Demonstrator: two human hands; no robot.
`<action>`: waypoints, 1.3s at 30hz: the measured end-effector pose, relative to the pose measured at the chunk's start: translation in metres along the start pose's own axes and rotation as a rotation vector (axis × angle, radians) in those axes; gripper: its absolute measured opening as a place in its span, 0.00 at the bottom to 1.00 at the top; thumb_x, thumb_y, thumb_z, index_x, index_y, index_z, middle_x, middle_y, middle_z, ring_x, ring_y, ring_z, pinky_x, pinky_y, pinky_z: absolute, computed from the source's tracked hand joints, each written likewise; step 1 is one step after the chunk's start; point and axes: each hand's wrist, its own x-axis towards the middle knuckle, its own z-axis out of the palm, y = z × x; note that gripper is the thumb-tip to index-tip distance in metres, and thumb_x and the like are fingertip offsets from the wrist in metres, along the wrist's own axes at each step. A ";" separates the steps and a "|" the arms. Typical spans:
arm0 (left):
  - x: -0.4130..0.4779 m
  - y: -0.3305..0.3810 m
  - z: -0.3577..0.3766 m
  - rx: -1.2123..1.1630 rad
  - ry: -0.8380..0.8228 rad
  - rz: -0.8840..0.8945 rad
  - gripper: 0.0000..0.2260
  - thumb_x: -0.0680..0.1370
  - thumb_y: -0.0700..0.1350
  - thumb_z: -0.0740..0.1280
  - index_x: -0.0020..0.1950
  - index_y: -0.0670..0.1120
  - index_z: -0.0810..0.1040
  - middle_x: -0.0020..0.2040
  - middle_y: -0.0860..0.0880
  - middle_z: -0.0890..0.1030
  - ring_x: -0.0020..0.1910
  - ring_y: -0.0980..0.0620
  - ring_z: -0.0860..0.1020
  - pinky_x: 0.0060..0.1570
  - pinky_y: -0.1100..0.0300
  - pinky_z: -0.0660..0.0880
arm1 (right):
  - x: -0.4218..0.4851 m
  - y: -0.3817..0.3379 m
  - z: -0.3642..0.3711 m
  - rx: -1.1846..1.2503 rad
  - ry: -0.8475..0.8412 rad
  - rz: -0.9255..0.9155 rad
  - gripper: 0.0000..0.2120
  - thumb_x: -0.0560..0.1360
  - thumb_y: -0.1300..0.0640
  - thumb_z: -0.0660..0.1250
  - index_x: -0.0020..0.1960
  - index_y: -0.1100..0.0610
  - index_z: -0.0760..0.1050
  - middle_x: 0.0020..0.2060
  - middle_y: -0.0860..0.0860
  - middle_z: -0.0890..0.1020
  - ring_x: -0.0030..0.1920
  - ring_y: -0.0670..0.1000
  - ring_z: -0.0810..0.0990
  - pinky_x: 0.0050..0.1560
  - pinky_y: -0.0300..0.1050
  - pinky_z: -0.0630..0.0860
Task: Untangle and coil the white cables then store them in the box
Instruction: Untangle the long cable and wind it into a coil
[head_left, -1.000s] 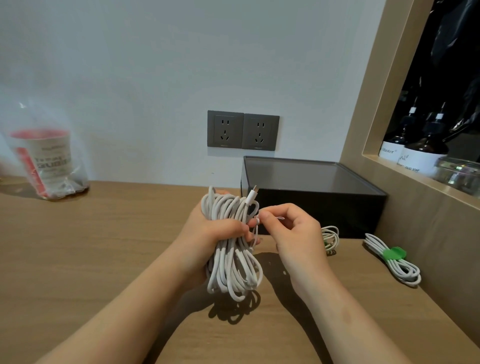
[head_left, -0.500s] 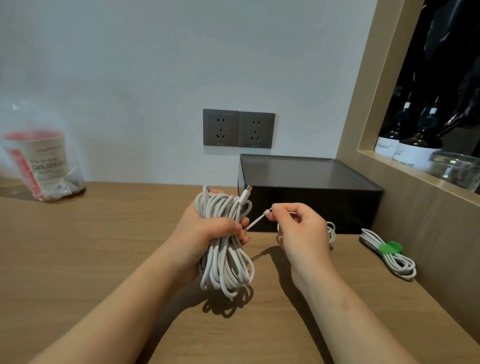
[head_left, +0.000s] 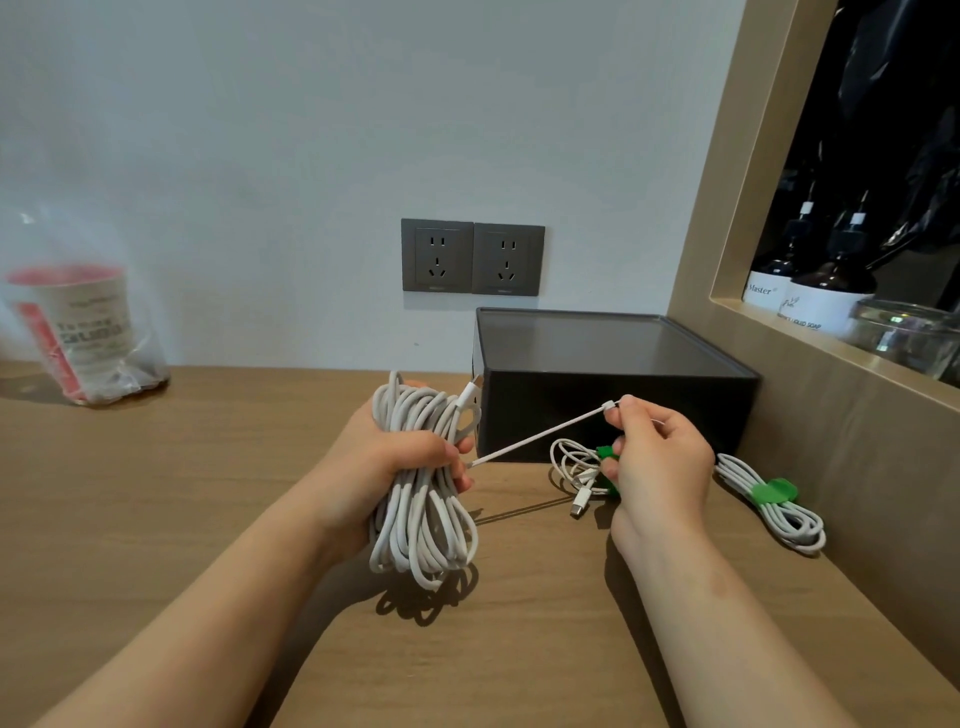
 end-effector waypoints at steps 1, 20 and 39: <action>0.000 0.000 0.000 0.003 0.002 0.001 0.13 0.62 0.35 0.67 0.46 0.39 0.74 0.37 0.43 0.81 0.34 0.45 0.81 0.40 0.51 0.81 | 0.000 -0.001 0.000 0.006 0.006 0.007 0.04 0.76 0.60 0.64 0.45 0.54 0.77 0.38 0.50 0.79 0.32 0.45 0.72 0.30 0.39 0.70; 0.001 -0.004 0.001 0.012 0.038 0.075 0.17 0.60 0.35 0.70 0.46 0.40 0.73 0.39 0.43 0.79 0.36 0.43 0.79 0.39 0.49 0.79 | -0.029 0.008 0.016 0.113 -0.498 0.603 0.09 0.75 0.58 0.66 0.51 0.62 0.78 0.43 0.57 0.83 0.44 0.52 0.82 0.42 0.44 0.78; 0.010 -0.004 -0.010 -0.613 0.348 -0.047 0.15 0.63 0.36 0.66 0.49 0.38 0.74 0.31 0.46 0.76 0.27 0.53 0.76 0.28 0.61 0.76 | -0.016 -0.015 0.004 0.580 -0.432 0.383 0.19 0.78 0.68 0.50 0.56 0.53 0.76 0.49 0.49 0.84 0.36 0.48 0.83 0.27 0.38 0.76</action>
